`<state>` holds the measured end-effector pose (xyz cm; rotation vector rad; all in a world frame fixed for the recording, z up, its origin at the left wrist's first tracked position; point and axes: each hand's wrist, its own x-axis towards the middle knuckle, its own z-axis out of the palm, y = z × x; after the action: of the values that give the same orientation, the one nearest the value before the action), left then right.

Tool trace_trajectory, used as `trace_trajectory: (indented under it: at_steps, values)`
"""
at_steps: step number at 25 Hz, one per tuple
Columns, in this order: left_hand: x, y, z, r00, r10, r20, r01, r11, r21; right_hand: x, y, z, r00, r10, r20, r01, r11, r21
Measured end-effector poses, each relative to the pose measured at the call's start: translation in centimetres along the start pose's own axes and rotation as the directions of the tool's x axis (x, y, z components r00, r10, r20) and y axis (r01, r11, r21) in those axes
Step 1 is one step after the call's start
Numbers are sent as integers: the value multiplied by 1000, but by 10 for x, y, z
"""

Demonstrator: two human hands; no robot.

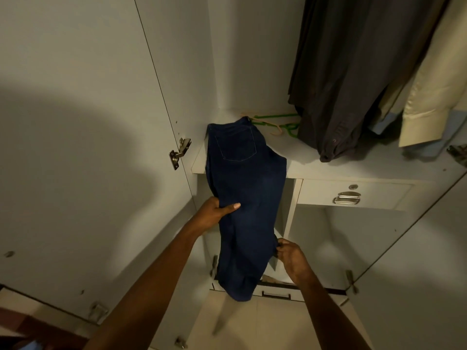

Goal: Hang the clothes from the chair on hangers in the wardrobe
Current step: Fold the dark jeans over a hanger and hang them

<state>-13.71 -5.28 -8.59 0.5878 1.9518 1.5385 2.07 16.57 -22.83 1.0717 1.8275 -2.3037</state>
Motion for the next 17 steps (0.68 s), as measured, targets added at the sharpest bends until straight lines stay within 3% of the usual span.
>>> trace_trajectory:
  at_steps: [3,5,7,10,13,17]
  values:
    - [4,-11,1,998,24,-56,-18,995,101,-10,-7,3,995,81,-64,-70,984,165]
    - [6,-18,4,993,50,-105,-38,992,117,-23,-9,12,1000,-22,-3,22,980,195]
    - [7,-25,8,981,65,-184,-52,996,75,-30,-7,17,987,-142,70,132,983,127]
    - [6,-31,11,947,75,-312,-69,997,29,-28,0,18,978,-210,12,210,977,42]
    - [0,-33,21,936,67,-346,-79,997,-22,-26,1,22,983,-181,-15,182,977,109]
    - [-4,-35,30,943,-32,-332,-29,984,-178,-29,-4,32,968,-236,88,211,951,225]
